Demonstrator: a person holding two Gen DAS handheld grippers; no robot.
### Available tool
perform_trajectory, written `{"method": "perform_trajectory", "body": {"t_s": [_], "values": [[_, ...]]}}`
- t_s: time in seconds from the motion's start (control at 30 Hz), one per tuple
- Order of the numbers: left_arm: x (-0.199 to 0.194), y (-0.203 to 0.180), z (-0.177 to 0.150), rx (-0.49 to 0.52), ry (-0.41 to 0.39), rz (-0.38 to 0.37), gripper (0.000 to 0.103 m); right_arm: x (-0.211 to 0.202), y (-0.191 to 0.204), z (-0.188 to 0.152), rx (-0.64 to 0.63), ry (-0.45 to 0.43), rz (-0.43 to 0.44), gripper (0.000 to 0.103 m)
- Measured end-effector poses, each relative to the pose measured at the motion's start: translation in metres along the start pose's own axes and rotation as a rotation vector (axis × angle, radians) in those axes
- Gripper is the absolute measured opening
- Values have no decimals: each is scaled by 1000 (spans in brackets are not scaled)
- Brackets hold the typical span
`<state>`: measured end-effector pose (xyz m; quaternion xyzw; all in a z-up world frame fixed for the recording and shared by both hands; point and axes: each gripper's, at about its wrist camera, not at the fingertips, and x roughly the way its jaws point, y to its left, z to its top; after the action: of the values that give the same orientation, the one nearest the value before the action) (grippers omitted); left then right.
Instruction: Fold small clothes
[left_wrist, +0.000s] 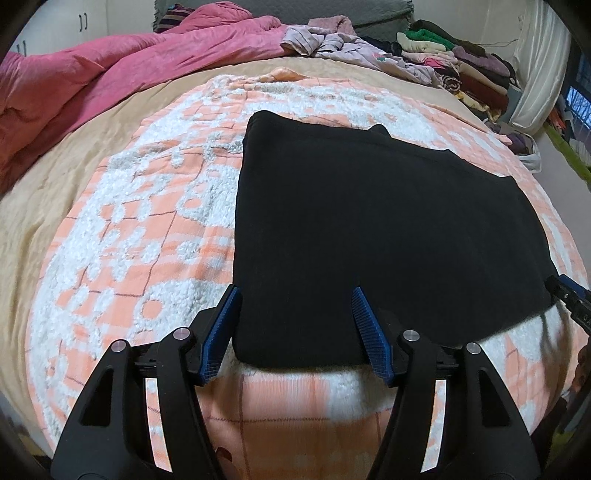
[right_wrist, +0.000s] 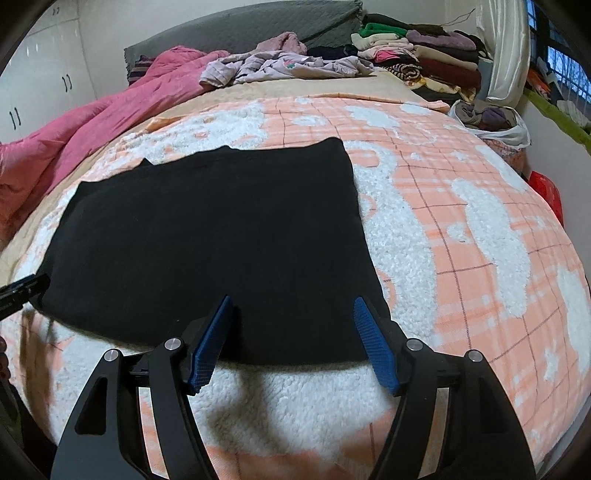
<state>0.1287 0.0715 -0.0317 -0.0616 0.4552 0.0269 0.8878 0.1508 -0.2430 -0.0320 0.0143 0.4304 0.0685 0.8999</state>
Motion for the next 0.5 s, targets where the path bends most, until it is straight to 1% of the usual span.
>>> {"method": "perform_trajectory", "body": {"t_s": [0.07, 0.1, 0.13, 0.2, 0.27, 0.33, 0.4, 0.5], "values": [[-3, 0, -1, -1, 1, -2, 54, -5, 1, -1, 8, -8, 13, 72], [-4, 1, -1, -3, 1, -3, 55, -9, 1, -1, 9, -12, 14, 78], [-6, 2, -2, -5, 1, -5, 55, -11, 2, -2, 9, -18, 17, 79], [-8, 3, -2, -8, 1, -9, 59, -18, 5, -4, 1, -31, 20, 79], [-9, 3, -3, -10, 6, -12, 61, -22, 9, -4, -10, -40, 18, 80], [-12, 4, -4, -13, 7, -17, 62, -28, 13, -5, -12, -50, 28, 87], [-14, 5, -5, -13, 7, -18, 68, -32, 16, -6, -17, -61, 29, 88], [-18, 7, -6, -17, 8, -23, 71, -37, 22, -7, -28, -70, 36, 90]]}}
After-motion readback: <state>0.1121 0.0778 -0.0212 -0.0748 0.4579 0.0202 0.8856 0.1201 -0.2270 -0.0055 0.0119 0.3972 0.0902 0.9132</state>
